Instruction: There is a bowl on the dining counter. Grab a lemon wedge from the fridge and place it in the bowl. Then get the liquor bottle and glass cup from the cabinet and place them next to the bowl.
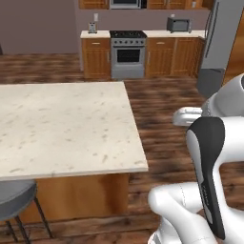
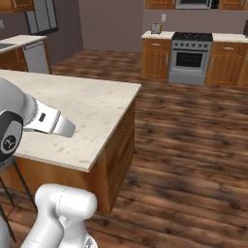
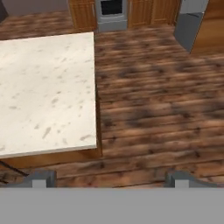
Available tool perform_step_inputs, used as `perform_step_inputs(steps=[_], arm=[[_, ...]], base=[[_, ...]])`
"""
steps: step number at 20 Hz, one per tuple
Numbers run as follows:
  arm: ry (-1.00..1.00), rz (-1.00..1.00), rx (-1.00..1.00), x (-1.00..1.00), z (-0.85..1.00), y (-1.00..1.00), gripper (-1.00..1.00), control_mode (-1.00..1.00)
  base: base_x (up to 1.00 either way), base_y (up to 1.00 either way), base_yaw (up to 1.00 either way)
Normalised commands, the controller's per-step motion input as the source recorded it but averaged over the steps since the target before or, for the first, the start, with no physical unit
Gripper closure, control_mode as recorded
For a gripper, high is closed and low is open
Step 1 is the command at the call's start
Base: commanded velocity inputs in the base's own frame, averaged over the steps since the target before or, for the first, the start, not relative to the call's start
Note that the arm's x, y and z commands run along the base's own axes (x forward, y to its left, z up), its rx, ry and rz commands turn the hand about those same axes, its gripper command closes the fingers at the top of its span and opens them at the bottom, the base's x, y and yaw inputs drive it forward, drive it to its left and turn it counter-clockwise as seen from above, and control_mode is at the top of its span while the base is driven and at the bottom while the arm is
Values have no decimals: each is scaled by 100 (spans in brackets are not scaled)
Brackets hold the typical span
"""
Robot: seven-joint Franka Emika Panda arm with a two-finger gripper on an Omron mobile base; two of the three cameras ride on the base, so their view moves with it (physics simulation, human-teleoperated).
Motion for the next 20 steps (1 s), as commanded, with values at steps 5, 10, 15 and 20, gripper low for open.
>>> perform_step_inputs(steps=[5,10,15,20], arm=[[0,0,0,0,0,0,-100,100],[0,0,0,0,0,0,-100,100],[0,0,0,0,0,0,-100,100],[0,0,0,0,0,0,-100,100]], base=[[90,-100,10],[91,-100,10],[100,-100,11],[100,-100,10]])
